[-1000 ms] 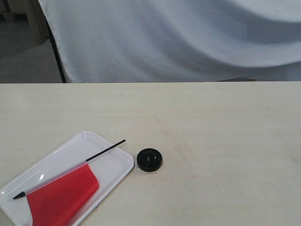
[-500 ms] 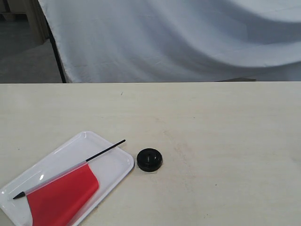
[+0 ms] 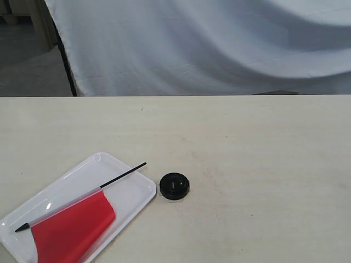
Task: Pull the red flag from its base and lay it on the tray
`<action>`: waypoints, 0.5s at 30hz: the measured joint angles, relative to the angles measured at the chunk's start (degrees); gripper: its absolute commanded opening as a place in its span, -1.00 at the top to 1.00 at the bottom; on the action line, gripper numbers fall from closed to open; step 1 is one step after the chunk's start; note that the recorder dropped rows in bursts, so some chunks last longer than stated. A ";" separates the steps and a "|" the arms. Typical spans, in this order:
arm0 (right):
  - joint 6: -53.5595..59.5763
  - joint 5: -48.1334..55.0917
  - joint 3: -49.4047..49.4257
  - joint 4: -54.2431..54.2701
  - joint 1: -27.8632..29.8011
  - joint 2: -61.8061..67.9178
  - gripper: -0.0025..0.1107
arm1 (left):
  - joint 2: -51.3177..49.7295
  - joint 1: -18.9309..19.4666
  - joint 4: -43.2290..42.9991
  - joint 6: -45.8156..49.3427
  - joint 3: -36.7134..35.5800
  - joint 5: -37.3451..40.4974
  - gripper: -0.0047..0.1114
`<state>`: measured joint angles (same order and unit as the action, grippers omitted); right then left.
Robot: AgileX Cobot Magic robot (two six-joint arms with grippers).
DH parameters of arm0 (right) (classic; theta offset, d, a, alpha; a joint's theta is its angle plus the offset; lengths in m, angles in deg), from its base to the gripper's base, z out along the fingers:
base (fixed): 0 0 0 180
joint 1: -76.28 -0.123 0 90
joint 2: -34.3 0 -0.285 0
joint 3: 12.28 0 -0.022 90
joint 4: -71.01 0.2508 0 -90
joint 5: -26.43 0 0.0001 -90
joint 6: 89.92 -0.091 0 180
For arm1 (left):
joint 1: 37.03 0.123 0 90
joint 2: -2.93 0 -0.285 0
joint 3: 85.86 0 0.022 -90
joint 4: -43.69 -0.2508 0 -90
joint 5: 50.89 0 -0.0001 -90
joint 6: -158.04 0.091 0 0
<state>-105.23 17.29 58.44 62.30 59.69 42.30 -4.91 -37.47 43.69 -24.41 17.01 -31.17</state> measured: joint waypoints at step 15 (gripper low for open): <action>1.03 14.03 6.29 0.12 0.00 0.10 0.97 | 0.00 0.00 0.00 0.00 0.00 0.00 0.92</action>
<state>-104.20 31.32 64.73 62.42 59.69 42.40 -4.91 -37.47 43.69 -24.41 17.01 -31.17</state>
